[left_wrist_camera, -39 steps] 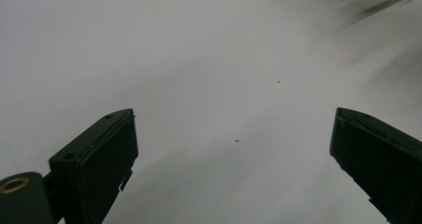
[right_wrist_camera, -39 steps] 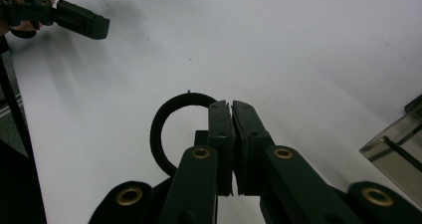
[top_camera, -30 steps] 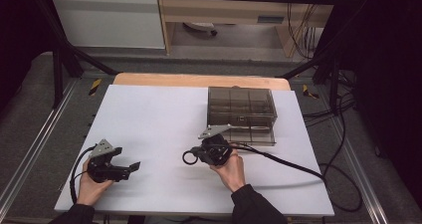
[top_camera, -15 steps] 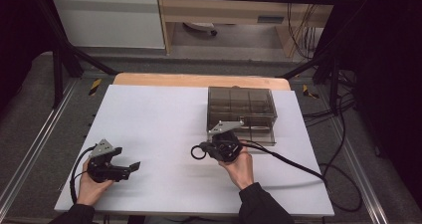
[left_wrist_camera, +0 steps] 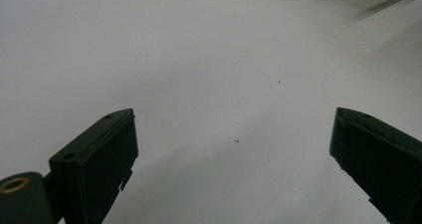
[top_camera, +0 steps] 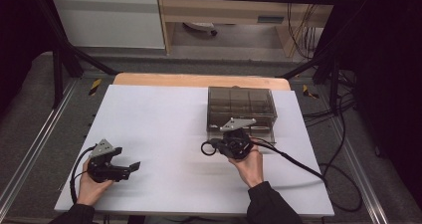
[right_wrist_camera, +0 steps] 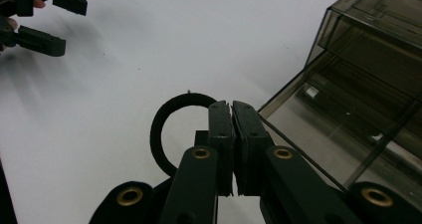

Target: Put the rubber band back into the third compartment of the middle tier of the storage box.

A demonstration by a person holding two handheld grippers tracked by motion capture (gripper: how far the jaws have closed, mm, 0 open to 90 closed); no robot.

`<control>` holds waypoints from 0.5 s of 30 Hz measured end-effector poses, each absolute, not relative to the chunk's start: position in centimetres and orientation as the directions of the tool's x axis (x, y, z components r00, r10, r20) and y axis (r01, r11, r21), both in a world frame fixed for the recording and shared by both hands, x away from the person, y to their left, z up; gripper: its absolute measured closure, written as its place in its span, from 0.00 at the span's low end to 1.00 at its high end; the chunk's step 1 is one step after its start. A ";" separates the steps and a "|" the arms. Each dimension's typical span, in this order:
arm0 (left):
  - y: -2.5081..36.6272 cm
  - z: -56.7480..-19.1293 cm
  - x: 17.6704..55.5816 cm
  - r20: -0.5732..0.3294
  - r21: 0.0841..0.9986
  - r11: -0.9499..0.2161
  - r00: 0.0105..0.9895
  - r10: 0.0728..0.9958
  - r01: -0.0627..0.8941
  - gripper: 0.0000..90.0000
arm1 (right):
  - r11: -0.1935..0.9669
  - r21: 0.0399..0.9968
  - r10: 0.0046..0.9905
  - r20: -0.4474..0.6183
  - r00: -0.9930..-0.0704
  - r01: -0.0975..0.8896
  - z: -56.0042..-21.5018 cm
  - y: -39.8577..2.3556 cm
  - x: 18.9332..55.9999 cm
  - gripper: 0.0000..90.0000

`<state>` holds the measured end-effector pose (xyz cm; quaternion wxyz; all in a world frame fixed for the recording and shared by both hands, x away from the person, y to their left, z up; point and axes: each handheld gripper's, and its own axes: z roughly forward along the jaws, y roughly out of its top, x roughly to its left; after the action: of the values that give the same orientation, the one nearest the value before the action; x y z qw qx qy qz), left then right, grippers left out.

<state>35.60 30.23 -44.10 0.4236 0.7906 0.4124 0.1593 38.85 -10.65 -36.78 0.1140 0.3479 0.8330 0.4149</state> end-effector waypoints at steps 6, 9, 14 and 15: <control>30.2 -44.1 35.6 -0.097 0.801 -0.301 0.609 0.787 0.517 0.05 | 0.407 0.772 0.688 0.091 -0.720 0.488 -36.5 -11.6 39.0 0.98; 30.2 -44.1 35.6 -0.097 0.801 -0.302 0.609 0.787 0.517 0.05 | 0.399 0.776 0.696 0.090 -0.712 0.488 -36.5 -12.0 39.1 0.98; 30.2 -44.1 35.6 -0.097 0.801 -0.301 0.609 0.787 0.517 0.05 | 0.393 0.778 0.710 0.083 -0.699 0.491 -36.3 -12.8 39.1 0.98; 30.2 -44.1 35.6 -0.099 0.802 -0.299 0.608 0.788 0.518 0.05 | 0.391 0.779 0.711 0.083 -0.699 0.490 -36.2 -13.0 39.2 0.98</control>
<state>35.61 30.21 -44.12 0.4243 0.7899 0.4132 0.1592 39.17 -13.02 -36.24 0.1330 0.3648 0.8232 0.4143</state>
